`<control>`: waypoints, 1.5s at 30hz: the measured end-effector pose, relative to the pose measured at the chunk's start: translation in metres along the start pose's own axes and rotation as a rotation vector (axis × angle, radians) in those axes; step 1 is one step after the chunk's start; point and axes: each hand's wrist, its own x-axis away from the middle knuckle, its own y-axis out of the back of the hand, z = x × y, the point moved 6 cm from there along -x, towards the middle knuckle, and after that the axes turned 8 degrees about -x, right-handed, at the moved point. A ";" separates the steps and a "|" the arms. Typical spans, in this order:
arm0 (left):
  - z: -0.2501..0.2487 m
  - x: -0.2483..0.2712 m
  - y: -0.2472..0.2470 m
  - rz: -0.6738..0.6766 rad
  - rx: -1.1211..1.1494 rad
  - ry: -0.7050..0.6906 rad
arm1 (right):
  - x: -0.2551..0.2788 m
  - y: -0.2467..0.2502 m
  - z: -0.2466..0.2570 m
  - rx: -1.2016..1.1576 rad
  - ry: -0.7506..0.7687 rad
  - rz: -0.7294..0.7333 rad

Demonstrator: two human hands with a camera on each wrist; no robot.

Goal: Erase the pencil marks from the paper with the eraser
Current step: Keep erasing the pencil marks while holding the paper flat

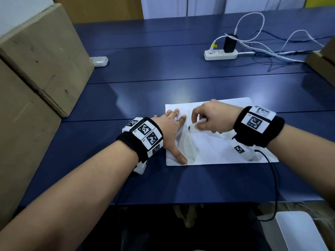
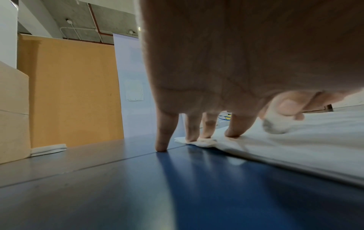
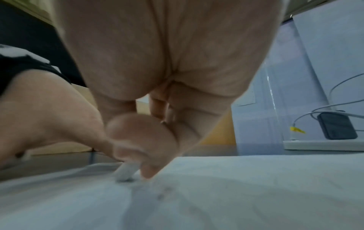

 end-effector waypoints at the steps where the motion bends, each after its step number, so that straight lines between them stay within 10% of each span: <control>1: 0.000 -0.001 0.000 -0.003 0.002 0.004 | 0.005 -0.007 0.005 -0.010 0.031 0.088; 5: 0.000 -0.004 -0.001 -0.009 -0.037 0.014 | 0.020 -0.031 0.017 -0.041 0.061 0.371; 12: -0.004 0.000 0.007 -0.076 -0.072 -0.029 | 0.001 0.007 -0.003 0.040 -0.033 -0.051; 18: -0.004 -0.001 0.004 -0.028 -0.025 -0.011 | 0.025 -0.029 0.020 -0.037 0.049 0.372; 25: -0.007 0.001 0.009 -0.030 -0.039 -0.030 | 0.001 0.010 -0.006 0.014 -0.069 -0.068; 31: -0.005 -0.002 0.006 -0.022 -0.025 0.002 | 0.027 -0.030 0.019 -0.063 0.037 0.377; 39: -0.008 0.007 0.012 -0.017 -0.003 -0.033 | 0.003 0.007 -0.004 0.005 -0.053 -0.073; 45: -0.006 0.003 0.007 -0.012 0.005 -0.010 | 0.028 -0.030 0.022 -0.038 0.034 0.385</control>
